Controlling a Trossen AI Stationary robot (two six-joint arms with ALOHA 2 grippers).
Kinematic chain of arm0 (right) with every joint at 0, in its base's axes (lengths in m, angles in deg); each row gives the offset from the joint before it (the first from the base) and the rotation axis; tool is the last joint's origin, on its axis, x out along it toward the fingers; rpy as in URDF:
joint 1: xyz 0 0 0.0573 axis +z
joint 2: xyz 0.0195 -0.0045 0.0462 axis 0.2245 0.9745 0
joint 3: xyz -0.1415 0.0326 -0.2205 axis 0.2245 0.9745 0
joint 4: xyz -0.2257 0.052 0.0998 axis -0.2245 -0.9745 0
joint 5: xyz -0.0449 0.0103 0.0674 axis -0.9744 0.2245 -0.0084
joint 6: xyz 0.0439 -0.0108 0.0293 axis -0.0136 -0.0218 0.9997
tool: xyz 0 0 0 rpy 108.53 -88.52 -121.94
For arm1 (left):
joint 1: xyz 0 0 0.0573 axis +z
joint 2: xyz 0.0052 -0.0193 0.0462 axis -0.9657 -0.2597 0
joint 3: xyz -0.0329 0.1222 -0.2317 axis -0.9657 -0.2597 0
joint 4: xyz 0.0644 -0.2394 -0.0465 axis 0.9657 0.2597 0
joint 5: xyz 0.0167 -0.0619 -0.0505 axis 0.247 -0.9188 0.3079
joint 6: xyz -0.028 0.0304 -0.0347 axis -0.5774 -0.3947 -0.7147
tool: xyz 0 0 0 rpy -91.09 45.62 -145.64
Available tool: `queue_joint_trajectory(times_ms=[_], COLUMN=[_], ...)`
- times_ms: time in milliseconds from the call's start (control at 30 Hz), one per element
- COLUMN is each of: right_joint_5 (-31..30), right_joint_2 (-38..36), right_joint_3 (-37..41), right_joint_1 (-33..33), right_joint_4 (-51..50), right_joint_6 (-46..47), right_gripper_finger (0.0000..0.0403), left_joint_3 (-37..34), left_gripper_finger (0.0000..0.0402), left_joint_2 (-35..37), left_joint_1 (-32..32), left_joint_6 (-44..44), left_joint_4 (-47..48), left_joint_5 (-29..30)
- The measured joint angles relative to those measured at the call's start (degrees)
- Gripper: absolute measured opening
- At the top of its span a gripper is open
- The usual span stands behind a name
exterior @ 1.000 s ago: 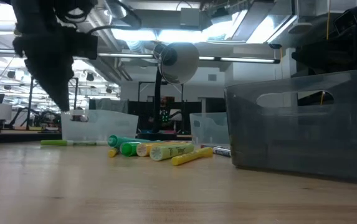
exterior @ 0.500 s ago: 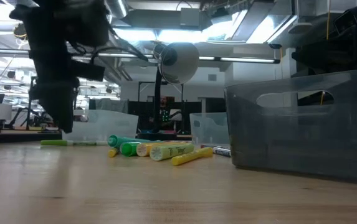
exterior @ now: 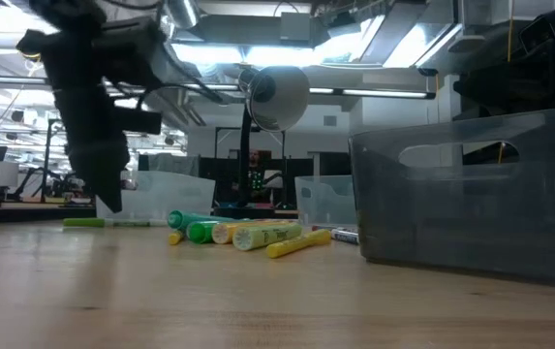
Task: Pick & Place Markers
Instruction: Put the light green marker pen into the left transparent bin
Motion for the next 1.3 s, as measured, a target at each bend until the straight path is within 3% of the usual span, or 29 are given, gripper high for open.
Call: queue_joint_trajectory(times_ms=[367,600,800,1100,1300], right_joint_5=[0.0,0.0,0.0,0.0,0.0], right_joint_2=[0.0,0.0,0.0,0.0,0.0], right_joint_3=[0.0,0.0,0.0,0.0,0.0], right_joint_1=[0.0,0.0,0.0,0.0,0.0], right_joint_4=[0.0,0.0,0.0,0.0,0.0], right_joint_6=[0.0,0.0,0.0,0.0,0.0], right_gripper_finger=[0.0157,0.0157,0.0157,0.0157,0.0157], left_joint_3=[-6.0,-10.0,-10.2,-10.2,-9.9], left_gripper_finger=[0.0185,0.0185,0.0185,0.0185,0.0184], left_joint_2=[7.7,7.8,7.8,6.9,3.5], left_joint_1=[4.4,8.1,10.7,13.1,13.1], left_joint_6=[2.6,7.4,7.8,7.9,7.9], left_joint_4=[-2.4,-13.4,-12.6,-12.6,-12.7], left_joint_5=[-1.9,-6.0,-3.3,-10.9,-11.0])
